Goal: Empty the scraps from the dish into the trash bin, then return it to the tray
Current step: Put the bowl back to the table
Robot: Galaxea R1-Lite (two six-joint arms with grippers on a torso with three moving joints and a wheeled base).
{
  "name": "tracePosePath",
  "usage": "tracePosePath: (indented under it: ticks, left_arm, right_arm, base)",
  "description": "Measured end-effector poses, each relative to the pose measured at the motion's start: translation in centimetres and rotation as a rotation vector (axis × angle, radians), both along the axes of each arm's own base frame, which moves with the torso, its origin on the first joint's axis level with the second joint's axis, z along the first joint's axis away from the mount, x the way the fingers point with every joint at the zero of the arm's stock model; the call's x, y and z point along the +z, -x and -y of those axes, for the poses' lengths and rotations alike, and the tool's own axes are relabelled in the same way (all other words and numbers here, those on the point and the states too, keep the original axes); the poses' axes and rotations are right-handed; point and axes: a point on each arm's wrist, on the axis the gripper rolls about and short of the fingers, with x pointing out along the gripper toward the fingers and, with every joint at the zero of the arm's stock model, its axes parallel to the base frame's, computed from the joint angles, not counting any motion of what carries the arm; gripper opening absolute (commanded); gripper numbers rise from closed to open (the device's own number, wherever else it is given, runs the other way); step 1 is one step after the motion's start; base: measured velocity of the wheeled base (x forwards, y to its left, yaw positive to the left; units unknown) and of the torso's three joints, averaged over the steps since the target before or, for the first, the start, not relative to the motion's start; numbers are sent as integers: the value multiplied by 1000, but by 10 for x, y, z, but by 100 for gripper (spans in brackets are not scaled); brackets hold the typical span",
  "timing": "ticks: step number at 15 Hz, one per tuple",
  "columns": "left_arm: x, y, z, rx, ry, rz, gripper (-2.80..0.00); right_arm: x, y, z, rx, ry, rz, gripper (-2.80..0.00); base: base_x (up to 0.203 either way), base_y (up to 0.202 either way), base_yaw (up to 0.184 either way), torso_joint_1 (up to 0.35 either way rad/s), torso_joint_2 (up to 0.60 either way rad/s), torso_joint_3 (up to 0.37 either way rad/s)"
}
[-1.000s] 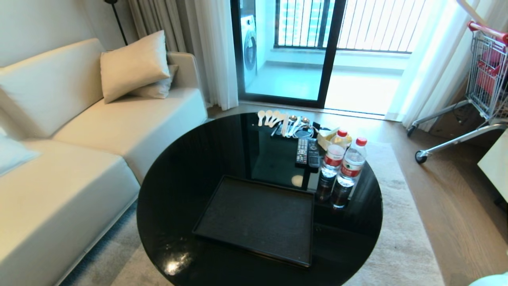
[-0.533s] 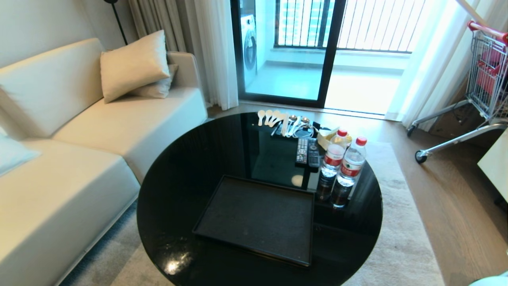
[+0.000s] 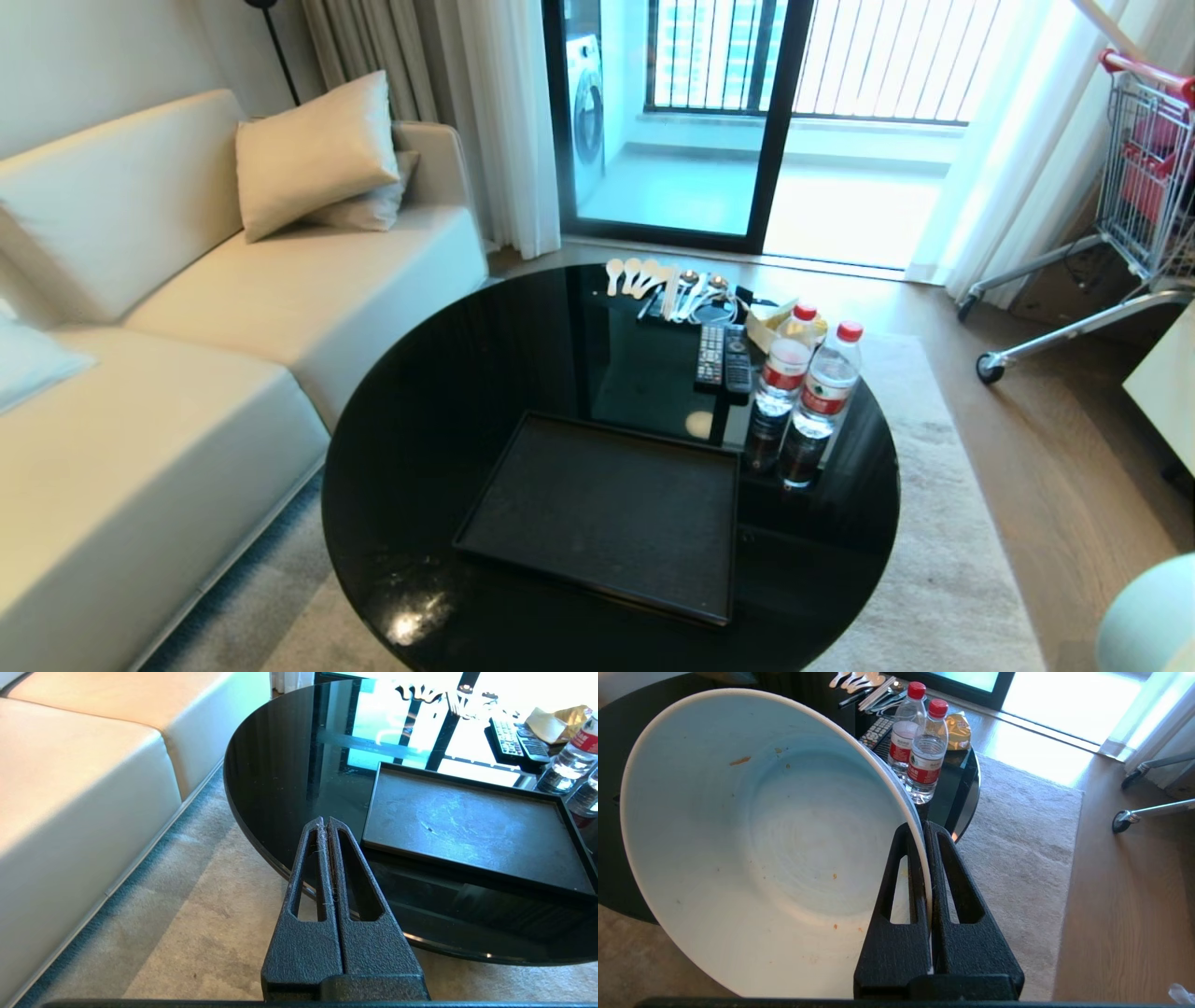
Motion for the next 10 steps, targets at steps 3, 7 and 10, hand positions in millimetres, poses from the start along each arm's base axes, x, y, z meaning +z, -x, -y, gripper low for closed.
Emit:
tracePosePath:
  ticks: [3,7,10]
  left_arm:
    - [0,0,0,0,0,0,-280]
    - [0,0,0,0,0,0,-280]
    - [0,0,0,0,0,0,-280]
  right_arm:
    - [37,-43,-1,51,51,-83,-280]
    - [66,-120,-15,163,98,-174,-280]
    - [66,-180,-50,245,138,-255,-280]
  base:
    - [0,0,0,0,0,0]
    - [0,0,0,0,0,0]
    - [0,0,0,0,0,0]
